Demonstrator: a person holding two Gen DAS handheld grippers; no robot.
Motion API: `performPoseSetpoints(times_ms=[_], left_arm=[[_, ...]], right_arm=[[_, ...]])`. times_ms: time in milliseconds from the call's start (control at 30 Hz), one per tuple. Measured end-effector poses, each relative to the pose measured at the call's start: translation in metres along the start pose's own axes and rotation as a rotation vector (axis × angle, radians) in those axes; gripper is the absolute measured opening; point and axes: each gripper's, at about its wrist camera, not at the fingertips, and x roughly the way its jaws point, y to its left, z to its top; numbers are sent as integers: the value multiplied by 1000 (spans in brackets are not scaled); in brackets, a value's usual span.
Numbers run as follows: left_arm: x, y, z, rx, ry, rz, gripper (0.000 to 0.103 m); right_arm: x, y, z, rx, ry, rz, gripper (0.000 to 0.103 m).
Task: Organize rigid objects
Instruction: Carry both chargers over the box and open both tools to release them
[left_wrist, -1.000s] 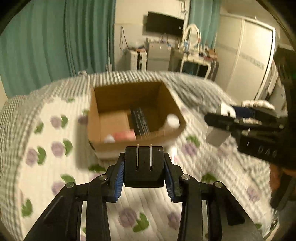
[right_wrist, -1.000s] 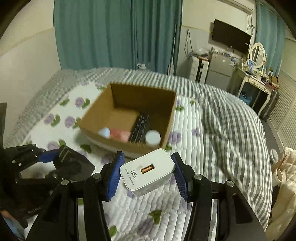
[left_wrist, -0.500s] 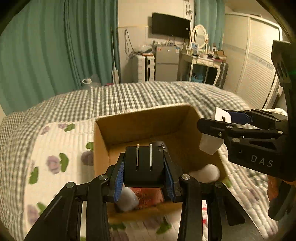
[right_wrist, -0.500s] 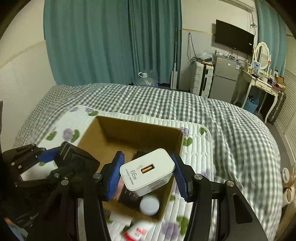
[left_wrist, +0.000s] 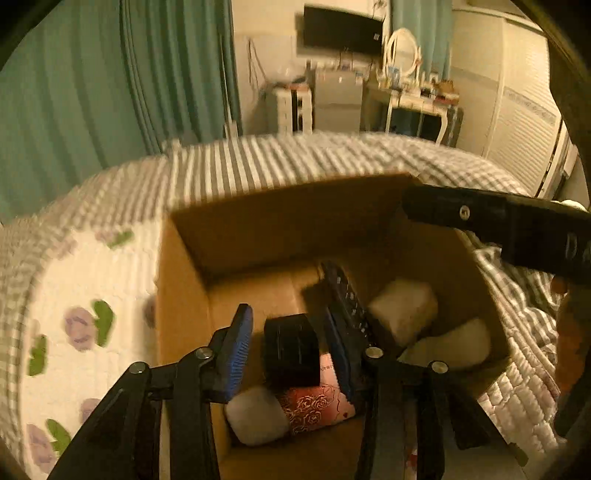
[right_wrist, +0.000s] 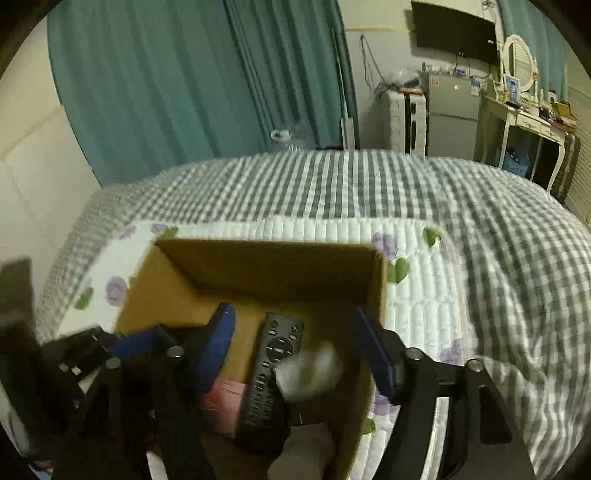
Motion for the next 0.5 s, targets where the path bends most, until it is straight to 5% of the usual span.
performPoseSetpoints(times_ms=[167,300,500], left_arm=[[-57,-7,0,6,-61,24,59],[-106,-8,-6,-2,-118,62,80],[-169,-8,-27,-13,-167,119,83]], right_arm=[[-55,14,2,-44,-50,-59,73],[-103,31,-6,-95,-73,-125,79],[-168,58,-35,-176,-77,-216,93]])
